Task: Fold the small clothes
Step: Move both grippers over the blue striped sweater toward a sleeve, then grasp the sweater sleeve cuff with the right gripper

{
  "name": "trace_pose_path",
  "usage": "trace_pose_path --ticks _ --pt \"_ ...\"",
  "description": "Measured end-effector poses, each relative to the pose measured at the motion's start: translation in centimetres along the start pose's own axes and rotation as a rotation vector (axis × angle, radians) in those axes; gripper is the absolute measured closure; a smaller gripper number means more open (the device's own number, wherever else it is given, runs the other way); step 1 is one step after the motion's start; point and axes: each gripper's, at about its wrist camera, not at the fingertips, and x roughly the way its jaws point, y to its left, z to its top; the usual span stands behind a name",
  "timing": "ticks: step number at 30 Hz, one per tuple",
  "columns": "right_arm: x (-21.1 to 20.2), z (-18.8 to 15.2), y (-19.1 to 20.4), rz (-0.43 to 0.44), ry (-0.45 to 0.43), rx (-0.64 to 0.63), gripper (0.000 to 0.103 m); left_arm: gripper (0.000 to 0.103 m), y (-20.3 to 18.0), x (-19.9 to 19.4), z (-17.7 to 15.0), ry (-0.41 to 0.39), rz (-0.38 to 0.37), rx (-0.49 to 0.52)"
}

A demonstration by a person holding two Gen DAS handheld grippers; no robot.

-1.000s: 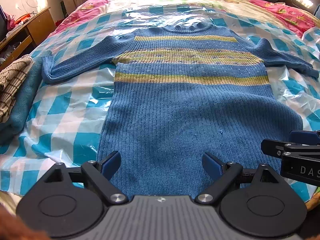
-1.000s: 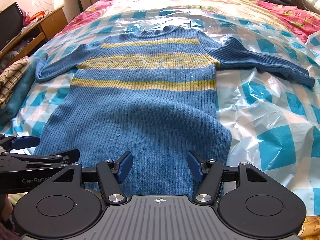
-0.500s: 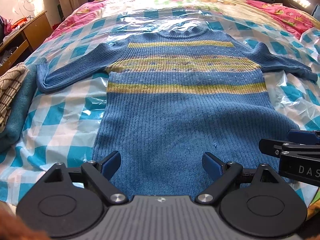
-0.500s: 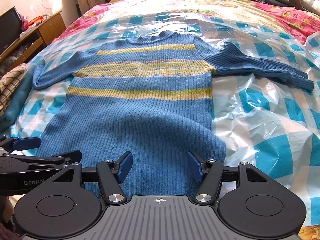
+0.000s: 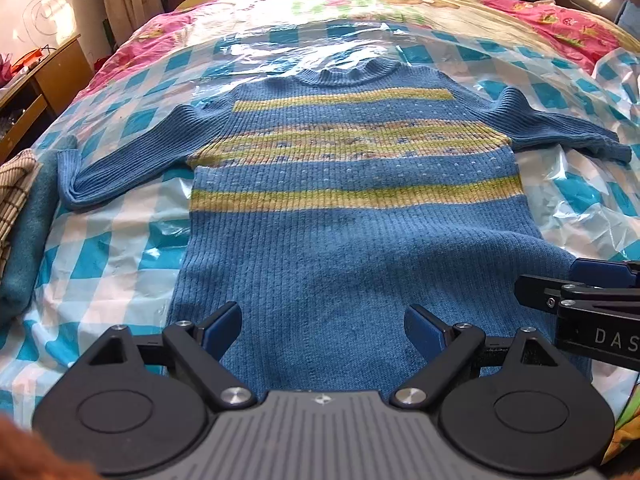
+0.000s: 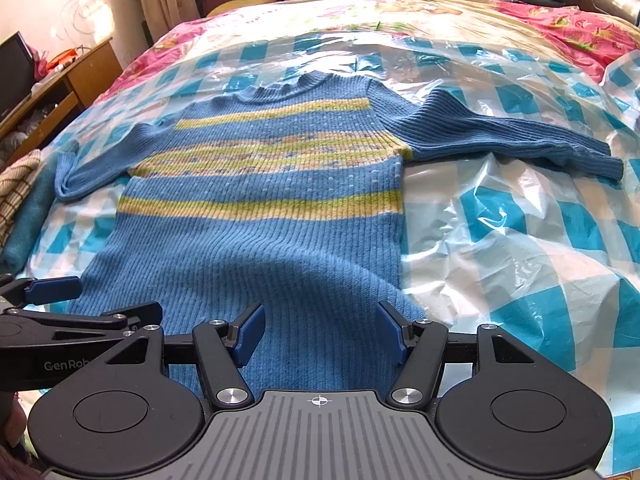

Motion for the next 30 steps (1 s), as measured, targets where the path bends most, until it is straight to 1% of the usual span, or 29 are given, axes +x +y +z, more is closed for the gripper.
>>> trace_pose_path --ticks 5,8,16,19,23,28,30 --pt "-0.1 0.5 -1.1 0.013 -0.015 0.022 0.042 0.010 -0.8 0.2 1.2 0.000 -0.017 0.002" --pt "-0.3 1.1 -2.1 0.015 -0.037 0.045 0.042 0.010 -1.5 0.2 2.1 -0.012 -0.015 0.021" --pt "-0.4 3.0 -6.4 0.003 -0.089 0.132 0.043 0.010 -4.3 1.0 4.7 -0.030 -0.047 0.063" --pt "-0.2 3.8 -9.2 -0.009 -0.106 0.195 0.043 0.010 -5.7 1.6 5.6 -0.039 -0.060 0.088" --pt "0.1 5.2 -14.4 -0.034 -0.151 0.324 0.043 0.010 -7.9 2.4 7.3 -0.064 -0.082 0.121" --pt "1.7 6.9 -22.1 -0.057 -0.180 0.530 0.044 0.010 -10.8 3.8 9.1 -0.081 -0.115 0.156" --pt "2.7 7.6 -24.8 -0.062 -0.189 0.619 0.044 0.010 -11.8 4.6 9.6 -0.074 -0.129 0.164"
